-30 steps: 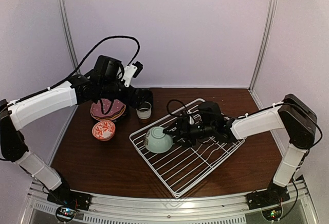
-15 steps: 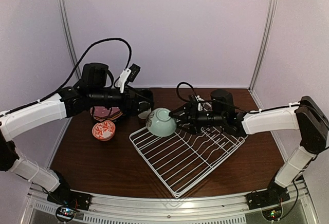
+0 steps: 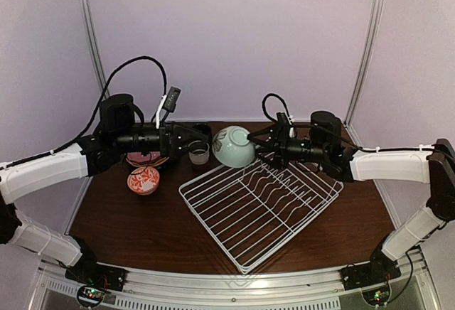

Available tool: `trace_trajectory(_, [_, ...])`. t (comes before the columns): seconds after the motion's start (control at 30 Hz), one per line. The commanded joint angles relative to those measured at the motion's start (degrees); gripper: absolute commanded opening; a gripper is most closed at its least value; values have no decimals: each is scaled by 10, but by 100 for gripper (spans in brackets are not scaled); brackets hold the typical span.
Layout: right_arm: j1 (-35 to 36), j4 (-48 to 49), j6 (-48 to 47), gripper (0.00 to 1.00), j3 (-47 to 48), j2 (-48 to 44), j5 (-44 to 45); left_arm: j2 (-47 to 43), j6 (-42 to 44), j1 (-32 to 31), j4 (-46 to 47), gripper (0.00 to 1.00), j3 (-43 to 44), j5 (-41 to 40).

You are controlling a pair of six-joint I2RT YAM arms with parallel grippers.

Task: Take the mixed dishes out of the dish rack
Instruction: Pass from the right arm to the left

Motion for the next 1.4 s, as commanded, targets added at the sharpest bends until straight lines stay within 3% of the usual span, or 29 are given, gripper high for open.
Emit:
trace_trajectory(0.0, [-16, 51, -9, 66, 21, -39, -14, 14, -128, 15, 164, 96, -32, 85])
trace_trajectory(0.2, [-31, 52, -10, 66, 32, -56, -21, 28, -199, 28, 238, 94, -46, 105])
trace_trajectory(0.4, [-33, 63, -3, 65, 43, -60, -29, 73, -281, 37, 358, 82, -63, 132])
trace_trajectory(0.77, [-33, 76, 4, 65, 51, -76, -35, 116, -303, 37, 369, 74, -46, 132])
trace_trajectory(0.97, [-30, 87, 8, 65, 49, -75, -43, 136, -341, 36, 424, 70, -39, 141])
trace_trajectory(1.2, [-17, 122, 20, 64, 49, -62, -53, 171, -434, 31, 589, 68, -37, 163])
trace_trajectory(1.37, [-4, 139, 28, 64, 52, -51, -55, 191, -470, 30, 631, 62, -26, 164])
